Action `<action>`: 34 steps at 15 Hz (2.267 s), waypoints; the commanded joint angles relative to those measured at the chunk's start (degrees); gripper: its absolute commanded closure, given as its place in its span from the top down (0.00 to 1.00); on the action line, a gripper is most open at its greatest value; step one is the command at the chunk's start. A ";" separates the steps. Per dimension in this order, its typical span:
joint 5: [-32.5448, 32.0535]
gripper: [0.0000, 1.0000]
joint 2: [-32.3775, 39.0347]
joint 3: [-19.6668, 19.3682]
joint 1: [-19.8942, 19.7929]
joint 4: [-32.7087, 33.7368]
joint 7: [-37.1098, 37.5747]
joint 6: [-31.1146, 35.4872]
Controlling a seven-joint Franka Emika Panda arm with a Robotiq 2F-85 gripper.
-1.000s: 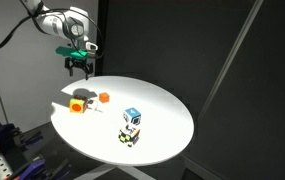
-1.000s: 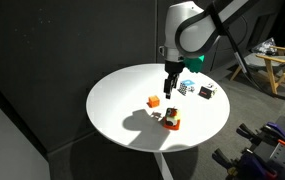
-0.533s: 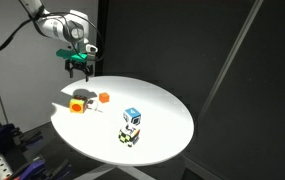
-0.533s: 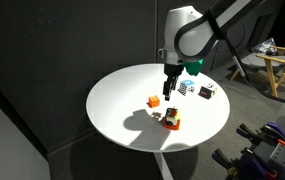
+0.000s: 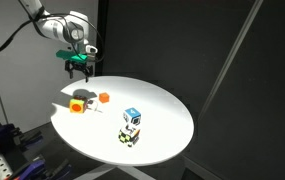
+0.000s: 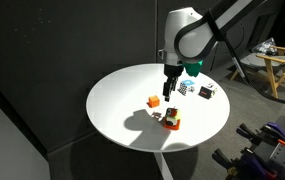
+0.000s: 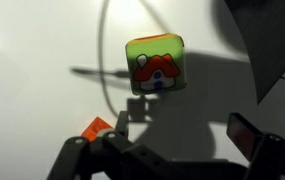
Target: Pick up the block with the orange circle on it and move it the right side of the table
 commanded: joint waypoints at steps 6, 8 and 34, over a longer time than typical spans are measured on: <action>0.62 1.00 2.26 0.58 -0.76 -3.06 -0.62 9.35; 0.66 1.00 2.55 0.53 -0.98 -4.12 -0.55 10.81; -1.48 1.00 9.86 -0.26 -1.54 -5.41 -1.55 19.51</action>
